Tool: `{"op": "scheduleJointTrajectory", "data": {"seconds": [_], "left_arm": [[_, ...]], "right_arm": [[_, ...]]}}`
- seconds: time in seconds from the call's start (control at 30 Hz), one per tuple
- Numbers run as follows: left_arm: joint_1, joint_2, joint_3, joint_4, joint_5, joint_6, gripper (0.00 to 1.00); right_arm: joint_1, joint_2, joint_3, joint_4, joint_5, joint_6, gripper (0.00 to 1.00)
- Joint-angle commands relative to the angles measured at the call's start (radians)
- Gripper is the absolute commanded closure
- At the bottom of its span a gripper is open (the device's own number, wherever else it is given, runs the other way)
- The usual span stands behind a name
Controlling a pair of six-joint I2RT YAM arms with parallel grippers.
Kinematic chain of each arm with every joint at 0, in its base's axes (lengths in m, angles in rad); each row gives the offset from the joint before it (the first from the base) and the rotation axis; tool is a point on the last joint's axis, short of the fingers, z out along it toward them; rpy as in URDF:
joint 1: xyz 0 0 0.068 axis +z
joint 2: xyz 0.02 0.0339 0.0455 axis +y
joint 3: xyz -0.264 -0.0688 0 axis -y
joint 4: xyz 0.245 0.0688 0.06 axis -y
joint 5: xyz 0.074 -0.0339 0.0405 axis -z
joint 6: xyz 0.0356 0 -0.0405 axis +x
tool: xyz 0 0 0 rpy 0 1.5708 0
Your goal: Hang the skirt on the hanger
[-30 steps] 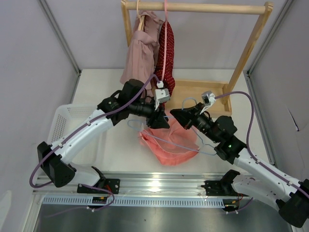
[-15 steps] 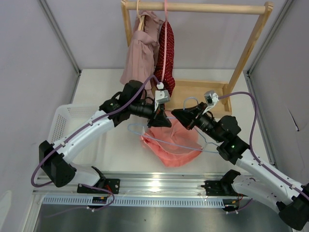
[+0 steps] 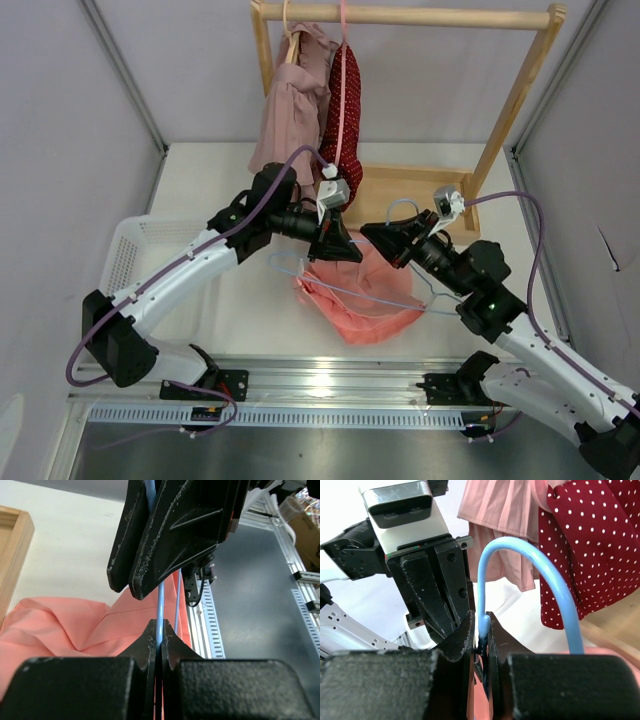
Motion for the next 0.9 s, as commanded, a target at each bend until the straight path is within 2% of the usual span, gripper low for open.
{"op": "scheduleJointTrajectory", "data": {"seconds": [0.0, 0.2, 0.33, 0.47, 0.6, 0.77, 0.8, 0.83, 0.87], "left_arm": [[-0.023, -0.018, -0.002, 0.153, 0.187, -0.068, 1.00], [-0.032, -0.011, 0.016, 0.236, 0.149, -0.123, 1.00], [-0.050, 0.015, 0.095, 0.245, 0.044, -0.150, 1.00], [-0.104, 0.074, 0.179, 0.176, -0.044, -0.127, 1.00], [-0.127, 0.087, 0.196, 0.234, -0.117, -0.171, 1.00], [-0.132, 0.098, 0.199, 0.302, -0.144, -0.220, 1.00], [-0.133, 0.099, 0.203, 0.302, -0.157, -0.226, 1.00], [-0.138, 0.101, 0.208, 0.308, -0.173, -0.225, 1.00], [-0.138, 0.104, 0.212, 0.331, -0.176, -0.225, 1.00]], "right_arm": [[-0.016, -0.013, 0.062, 0.019, 0.081, -0.024, 1.00], [-0.019, -0.027, 0.093, -0.026, 0.099, -0.051, 1.00], [-0.020, -0.027, 0.128, -0.075, 0.151, -0.059, 1.00], [-0.019, -0.014, 0.170, -0.148, 0.239, -0.067, 1.00], [-0.023, 0.005, 0.206, -0.188, 0.283, -0.076, 0.98], [-0.023, 0.024, 0.248, -0.234, 0.372, -0.098, 0.75], [-0.023, 0.027, 0.254, -0.243, 0.391, -0.102, 0.63], [-0.023, 0.035, 0.260, -0.251, 0.407, -0.108, 0.59], [-0.023, 0.039, 0.266, -0.263, 0.438, -0.119, 0.49]]}}
